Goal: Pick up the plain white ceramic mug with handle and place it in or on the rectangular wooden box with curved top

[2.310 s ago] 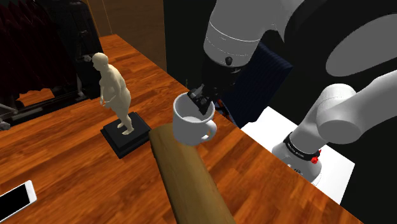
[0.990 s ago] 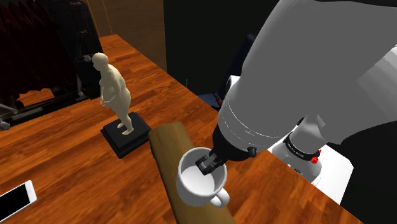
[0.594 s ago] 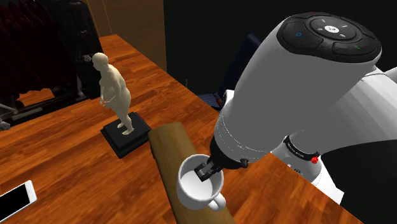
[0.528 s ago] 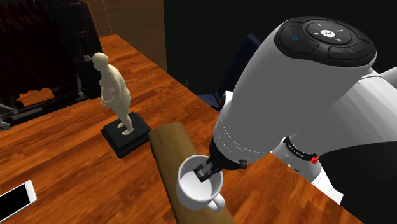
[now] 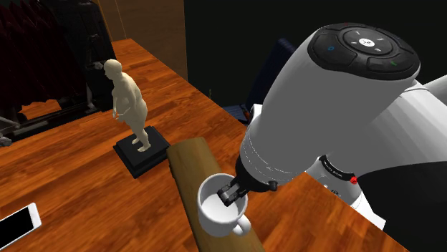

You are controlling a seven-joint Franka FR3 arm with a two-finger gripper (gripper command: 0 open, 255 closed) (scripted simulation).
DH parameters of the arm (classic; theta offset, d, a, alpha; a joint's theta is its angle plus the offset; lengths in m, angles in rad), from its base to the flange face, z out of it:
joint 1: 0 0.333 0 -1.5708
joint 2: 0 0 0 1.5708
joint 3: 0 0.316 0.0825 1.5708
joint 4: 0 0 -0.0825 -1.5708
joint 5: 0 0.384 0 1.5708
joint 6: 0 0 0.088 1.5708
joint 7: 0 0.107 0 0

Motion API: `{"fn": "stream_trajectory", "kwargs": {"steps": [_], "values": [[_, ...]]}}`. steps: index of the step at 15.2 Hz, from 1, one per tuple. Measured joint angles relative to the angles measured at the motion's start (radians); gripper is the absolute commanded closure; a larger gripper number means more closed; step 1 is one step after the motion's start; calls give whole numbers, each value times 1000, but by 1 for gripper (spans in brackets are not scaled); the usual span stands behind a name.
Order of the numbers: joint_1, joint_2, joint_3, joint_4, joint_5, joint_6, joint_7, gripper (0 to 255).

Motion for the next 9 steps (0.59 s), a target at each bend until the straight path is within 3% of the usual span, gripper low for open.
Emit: {"fn": "stream_trajectory", "kwargs": {"steps": [5, 9], "values": [[0, 1, 1, -1, 0, 0, 0, 0], [17, -35, -39, 75, 3, -107, -6, 0]]}}
